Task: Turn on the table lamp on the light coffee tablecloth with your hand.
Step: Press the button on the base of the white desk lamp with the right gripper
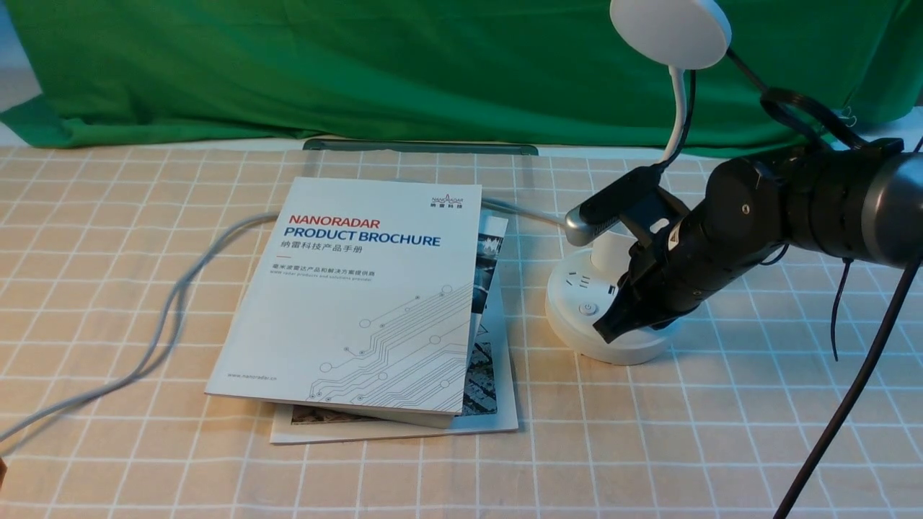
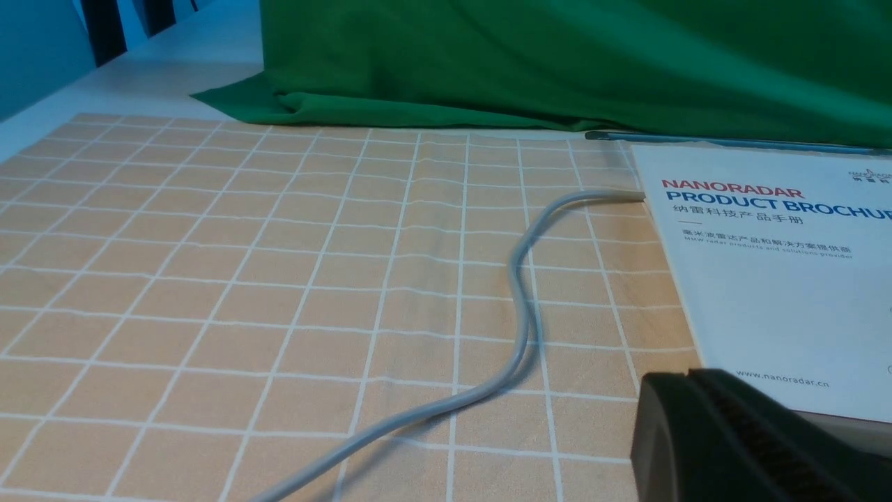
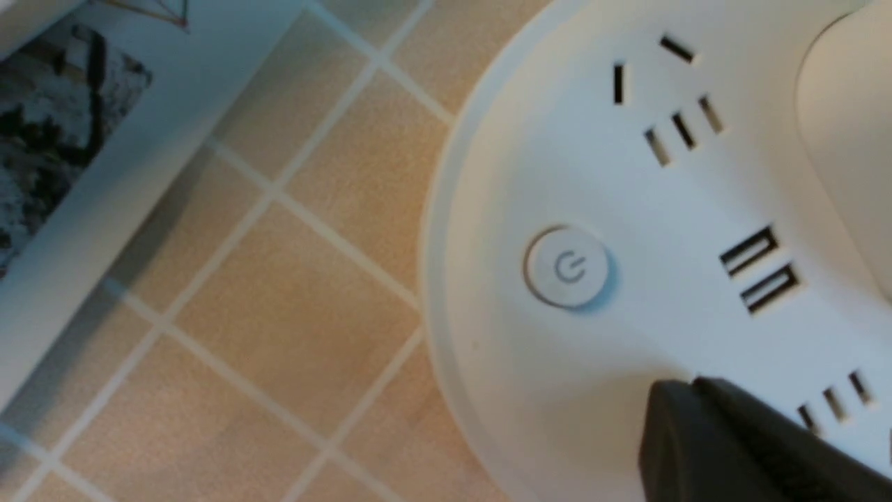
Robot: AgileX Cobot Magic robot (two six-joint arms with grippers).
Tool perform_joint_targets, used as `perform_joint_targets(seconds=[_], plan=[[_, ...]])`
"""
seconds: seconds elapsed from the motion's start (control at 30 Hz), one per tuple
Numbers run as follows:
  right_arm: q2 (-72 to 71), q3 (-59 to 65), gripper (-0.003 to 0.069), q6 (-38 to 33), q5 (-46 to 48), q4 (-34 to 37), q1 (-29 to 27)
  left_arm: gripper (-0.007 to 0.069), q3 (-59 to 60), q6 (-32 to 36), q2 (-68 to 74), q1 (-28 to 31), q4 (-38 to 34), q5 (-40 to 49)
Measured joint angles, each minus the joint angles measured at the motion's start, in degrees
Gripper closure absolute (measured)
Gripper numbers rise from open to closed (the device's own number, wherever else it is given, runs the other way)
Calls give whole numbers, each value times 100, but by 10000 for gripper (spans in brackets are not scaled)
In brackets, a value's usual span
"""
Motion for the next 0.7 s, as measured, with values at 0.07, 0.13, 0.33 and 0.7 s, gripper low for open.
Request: perform_joint_targets(seconds=[0.07,0.13,0.33,0.7], plan=[[11,-19,620,0,22,-6,0,603,0,0,0,0,0,0],[18,-23,619,0,29,-6,0,603,0,0,0,0,0,0],[-165,12,618,28,53,-18,4,603,0,0,0,0,0,0],[-2254,515,615,423,432,24,-2,603,0,0,0,0,0,0]])
